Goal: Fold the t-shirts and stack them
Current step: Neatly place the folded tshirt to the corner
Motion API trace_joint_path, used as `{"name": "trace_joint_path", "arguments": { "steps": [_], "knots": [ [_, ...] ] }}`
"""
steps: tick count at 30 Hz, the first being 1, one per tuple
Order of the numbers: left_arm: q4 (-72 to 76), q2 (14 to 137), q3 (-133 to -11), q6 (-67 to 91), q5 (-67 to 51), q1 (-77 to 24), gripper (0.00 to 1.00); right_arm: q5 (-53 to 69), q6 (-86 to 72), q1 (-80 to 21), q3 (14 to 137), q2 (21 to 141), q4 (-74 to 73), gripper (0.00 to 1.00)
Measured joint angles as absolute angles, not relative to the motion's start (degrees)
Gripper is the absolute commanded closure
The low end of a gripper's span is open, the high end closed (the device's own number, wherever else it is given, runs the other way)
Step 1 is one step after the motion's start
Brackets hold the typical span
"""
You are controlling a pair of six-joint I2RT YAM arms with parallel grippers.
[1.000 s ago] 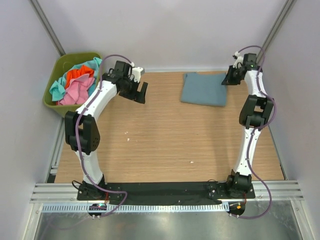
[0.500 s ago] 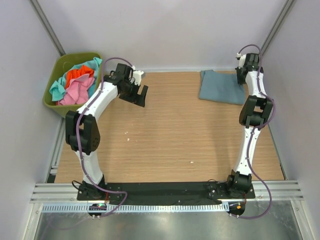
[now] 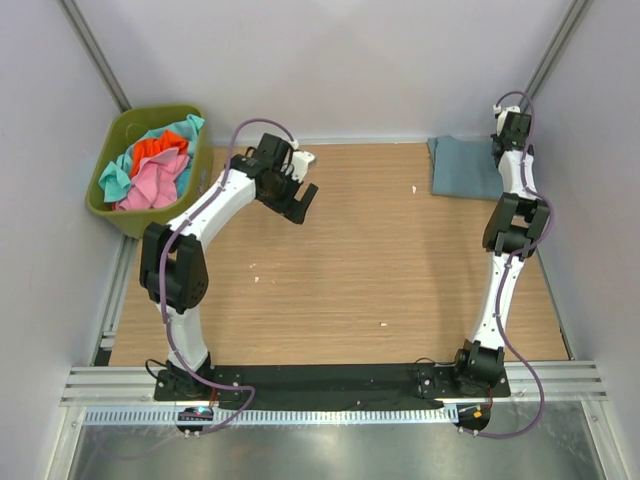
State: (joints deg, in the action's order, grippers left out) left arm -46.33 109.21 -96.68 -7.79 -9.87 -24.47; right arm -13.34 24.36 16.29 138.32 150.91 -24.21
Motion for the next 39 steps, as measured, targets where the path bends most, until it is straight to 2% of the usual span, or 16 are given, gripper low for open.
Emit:
{"name": "trace_joint_path", "arguments": {
  "steps": [10, 11, 14, 17, 22, 23, 27, 29, 34, 39],
  "knots": [
    [-46.65, 109.21, -96.68, -8.08, -7.6, -25.67, 0.05, -15.9, 26.81, 15.14, 141.49, 155.65, -15.59, 0.97],
    [-46.68, 109.21, -96.68, -8.08, -7.49, -25.89, 0.04, -16.27, 26.96, 14.98, 141.56, 155.87, -14.92, 0.75],
    [-46.76, 109.21, -96.68, -8.12, -6.96, -26.33, 0.0, -18.06, 26.41, 14.7, 141.56, 155.94, -13.61, 0.31],
    [-46.65, 109.21, -96.68, -8.05, -5.23, -26.68, 0.0, -20.01, 25.87, 14.5, 141.53, 155.5, -11.75, 0.22],
    [-46.13, 108.9, -97.71, -8.14, 0.82, -26.92, 0.0, -21.87, 22.94, 14.31, 141.51, 151.3, -12.6, 0.19],
    [-46.09, 108.9, -98.56, -8.19, 2.37, -26.92, 0.0, -21.67, 21.85, 14.26, 141.25, 149.38, -13.37, 0.14],
    [-44.36, 106.98, -101.25, -8.23, 7.09, -26.87, 0.0, -17.39, 16.99, 13.19, 134.3, 135.46, -17.17, 0.02],
    [-44.53, 104.95, -101.65, -8.34, 7.88, -26.83, 0.0, -13.5, 14.98, 11.73, 130.19, 127.79, -19.88, 0.0],
    [-48.01, 100.07, -103.83, -6.61, 10.15, -26.83, 0.0, -0.38, 8.97, 0.71, 117.1, 109.6, -29.47, 0.0],
    [-50.09, 95.39, -100.05, -4.16, 13.89, -26.81, 0.0, -0.71, 4.67, -15.88, 101.73, 100.71, -37.45, 0.0]
  ]
}}
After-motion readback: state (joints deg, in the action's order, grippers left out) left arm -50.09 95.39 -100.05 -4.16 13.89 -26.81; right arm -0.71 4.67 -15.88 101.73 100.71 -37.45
